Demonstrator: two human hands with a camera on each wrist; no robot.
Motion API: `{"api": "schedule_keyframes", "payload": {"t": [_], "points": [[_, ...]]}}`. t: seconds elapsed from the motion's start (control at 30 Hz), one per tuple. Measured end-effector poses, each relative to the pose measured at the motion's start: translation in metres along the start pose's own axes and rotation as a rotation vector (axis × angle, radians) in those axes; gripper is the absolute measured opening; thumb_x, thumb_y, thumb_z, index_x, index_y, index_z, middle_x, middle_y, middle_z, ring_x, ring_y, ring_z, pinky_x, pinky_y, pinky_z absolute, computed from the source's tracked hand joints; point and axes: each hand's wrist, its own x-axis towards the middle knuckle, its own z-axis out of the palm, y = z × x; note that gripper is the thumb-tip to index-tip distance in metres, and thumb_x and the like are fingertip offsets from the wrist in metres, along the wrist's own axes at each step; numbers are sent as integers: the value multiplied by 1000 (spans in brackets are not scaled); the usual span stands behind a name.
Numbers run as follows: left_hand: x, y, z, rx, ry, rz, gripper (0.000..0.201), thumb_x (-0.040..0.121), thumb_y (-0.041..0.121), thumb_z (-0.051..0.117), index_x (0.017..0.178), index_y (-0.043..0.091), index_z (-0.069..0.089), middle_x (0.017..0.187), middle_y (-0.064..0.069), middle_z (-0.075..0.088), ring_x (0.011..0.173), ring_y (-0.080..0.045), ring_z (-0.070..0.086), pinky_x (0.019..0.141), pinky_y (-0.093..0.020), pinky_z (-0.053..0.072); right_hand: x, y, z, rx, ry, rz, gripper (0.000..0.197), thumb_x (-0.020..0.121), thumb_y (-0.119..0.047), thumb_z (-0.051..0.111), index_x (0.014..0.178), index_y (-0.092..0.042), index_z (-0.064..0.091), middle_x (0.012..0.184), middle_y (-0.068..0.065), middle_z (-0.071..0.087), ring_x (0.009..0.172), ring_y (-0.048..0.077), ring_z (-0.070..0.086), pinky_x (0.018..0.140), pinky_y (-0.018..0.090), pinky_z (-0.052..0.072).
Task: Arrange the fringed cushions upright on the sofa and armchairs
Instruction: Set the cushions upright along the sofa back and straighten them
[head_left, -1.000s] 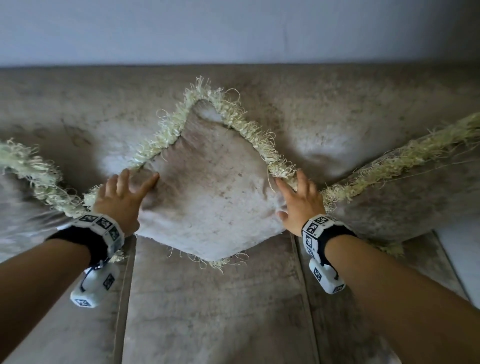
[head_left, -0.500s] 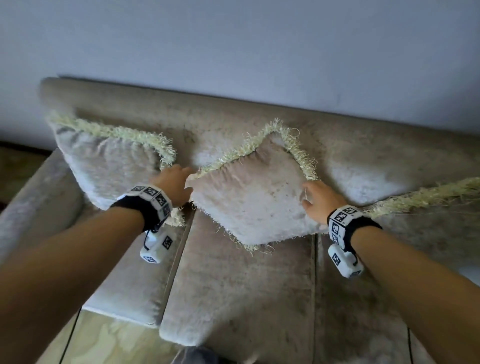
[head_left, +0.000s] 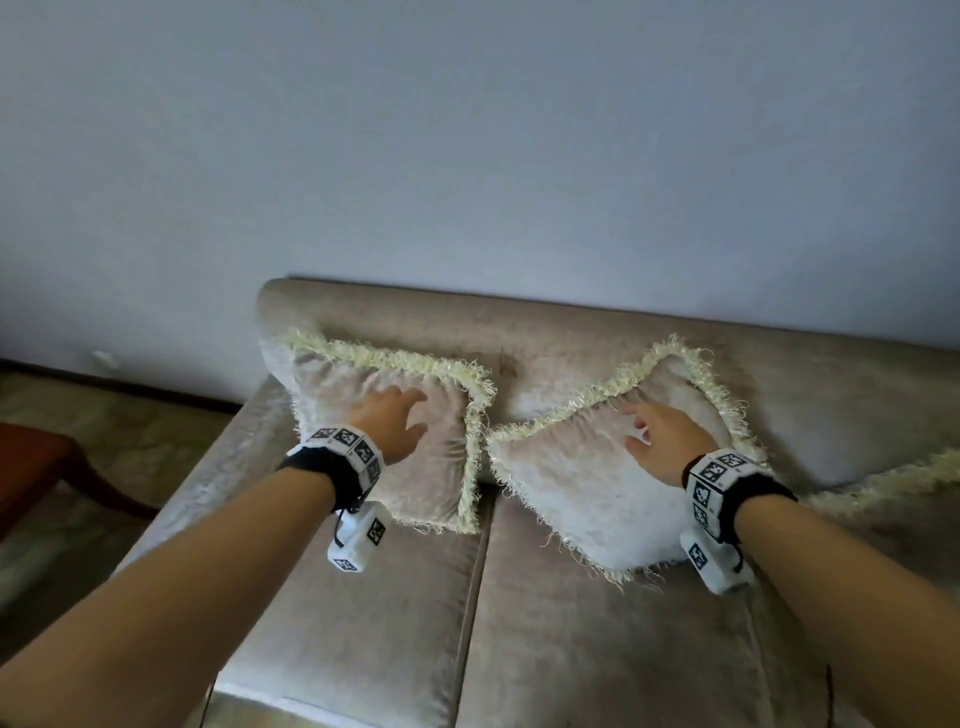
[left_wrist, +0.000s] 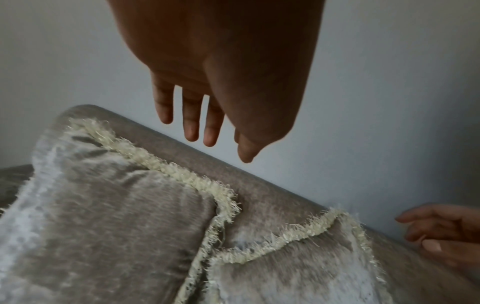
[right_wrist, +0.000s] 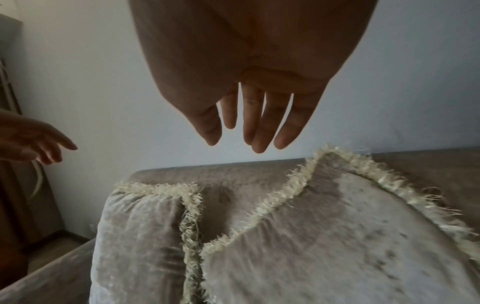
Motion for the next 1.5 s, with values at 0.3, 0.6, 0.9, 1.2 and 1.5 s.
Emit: {"api": "schedule_keyframes", "payload": {"t": [0.3, 0.6, 0.9, 1.2, 1.5], "points": [[-28, -123, -36, 16, -4, -35, 46, 92, 45, 53, 135, 31, 45, 124, -3, 56, 112, -24, 54, 96, -46, 48, 15, -134, 37, -19, -38, -127, 38, 93, -32, 56, 130, -26, 50, 126, -3, 58, 108, 17, 58, 90, 35, 48], [-43, -186, -33, -57, -36, -250, 41, 92, 25, 52, 133, 23, 51, 133, -6, 54, 118, -26, 54, 99, -42, 45, 81, -220, 68, -74, -177, -352, 32, 91, -32, 57, 122, -25, 52, 115, -2, 60, 95, 16, 59, 79, 32, 50], [-22, -243, -2, -169, -109, -288, 35, 90, 21, 51, 124, 20, 59, 123, -6, 61, 113, -24, 58, 95, -32, 44, 126, -281, 111, -92, -288, -381, 17, 89, -28, 61, 104, -20, 64, 98, -6, 65, 99, 14, 58, 110, 46, 35], [108, -341, 46, -162, -304, -70, 37, 86, 32, 56, 123, 28, 55, 118, 2, 58, 104, -18, 60, 92, -34, 49, 168, -287, 154, -61, -327, -79, 15, 87, -27, 61, 101, -26, 58, 115, 0, 60, 83, 15, 66, 73, 31, 56], [204, -401, 146, -74, -322, -47, 85, 81, 49, 65, 147, 38, 12, 148, -17, 23, 134, -38, 34, 105, -49, 39, 229, -290, 192, -262, -176, 100, 75, 90, -41, 55, 151, -32, 13, 156, 8, 20, 141, 34, 19, 116, 46, 22]]}}
